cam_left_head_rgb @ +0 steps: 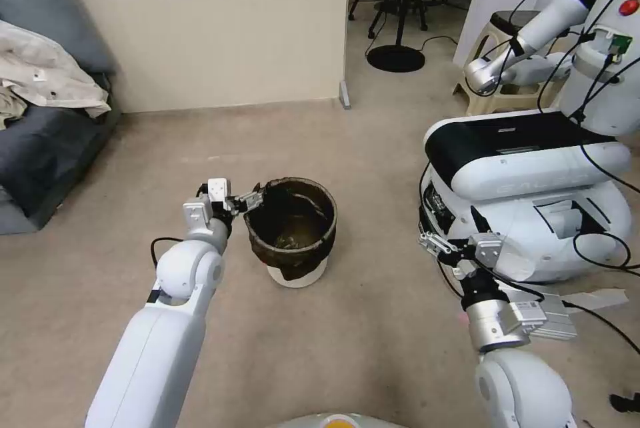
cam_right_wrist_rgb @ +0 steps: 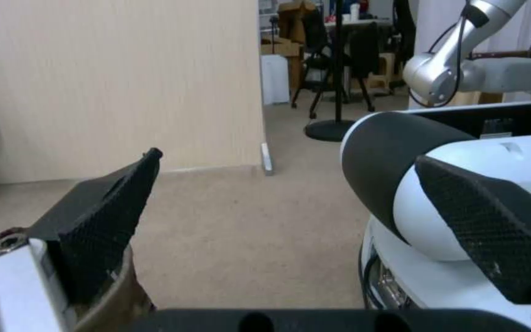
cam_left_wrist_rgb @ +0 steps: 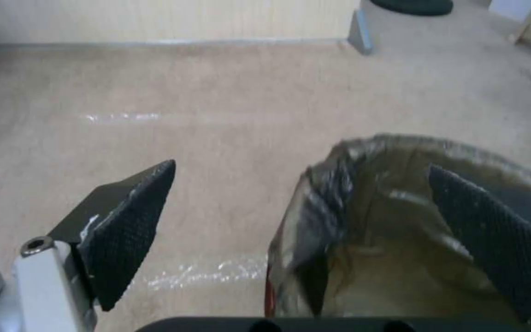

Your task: Pick up the trash can from the floor.

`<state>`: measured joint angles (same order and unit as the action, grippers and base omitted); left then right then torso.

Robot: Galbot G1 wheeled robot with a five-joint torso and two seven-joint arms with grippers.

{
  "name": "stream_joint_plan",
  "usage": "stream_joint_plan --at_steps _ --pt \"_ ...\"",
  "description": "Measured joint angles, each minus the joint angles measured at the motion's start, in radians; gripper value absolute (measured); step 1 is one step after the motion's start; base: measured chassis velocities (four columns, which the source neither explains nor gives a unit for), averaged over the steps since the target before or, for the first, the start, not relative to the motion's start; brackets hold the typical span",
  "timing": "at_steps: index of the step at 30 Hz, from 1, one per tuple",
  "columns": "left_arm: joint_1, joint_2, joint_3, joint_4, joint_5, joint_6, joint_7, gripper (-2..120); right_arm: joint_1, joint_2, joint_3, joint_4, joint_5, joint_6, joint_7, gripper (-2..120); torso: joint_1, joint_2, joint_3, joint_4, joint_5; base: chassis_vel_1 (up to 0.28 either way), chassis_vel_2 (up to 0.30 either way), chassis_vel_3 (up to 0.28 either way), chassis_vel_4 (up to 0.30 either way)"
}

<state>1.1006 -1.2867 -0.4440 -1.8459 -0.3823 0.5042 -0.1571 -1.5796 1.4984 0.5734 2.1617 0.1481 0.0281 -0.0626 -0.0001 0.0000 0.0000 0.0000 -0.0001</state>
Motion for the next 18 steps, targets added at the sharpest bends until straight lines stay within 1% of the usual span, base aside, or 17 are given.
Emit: stream_joint_plan --at_steps 8,15,18 --pt "0.027 -0.005 0.008 0.013 0.018 0.004 0.029 100 -0.003 -0.001 0.001 0.002 0.0 0.0 0.003 100 0.0 0.0 0.0 0.0 0.0001 0.0 0.0 0.0 0.0" --pt "0.038 -0.007 0.015 0.029 0.032 0.009 0.036 100 -0.005 -0.002 0.001 0.004 0.0 0.0 0.004 100 0.0 0.0 0.0 0.0 0.0001 0.0 0.0 0.0 0.0" --pt "0.039 -0.009 0.021 0.047 0.04 0.011 0.037 100 -0.005 -0.002 0.0 0.004 0.0 0.0 0.005 100 0.0 0.0 0.0 0.0 0.0001 0.0 0.0 0.0 0.0"
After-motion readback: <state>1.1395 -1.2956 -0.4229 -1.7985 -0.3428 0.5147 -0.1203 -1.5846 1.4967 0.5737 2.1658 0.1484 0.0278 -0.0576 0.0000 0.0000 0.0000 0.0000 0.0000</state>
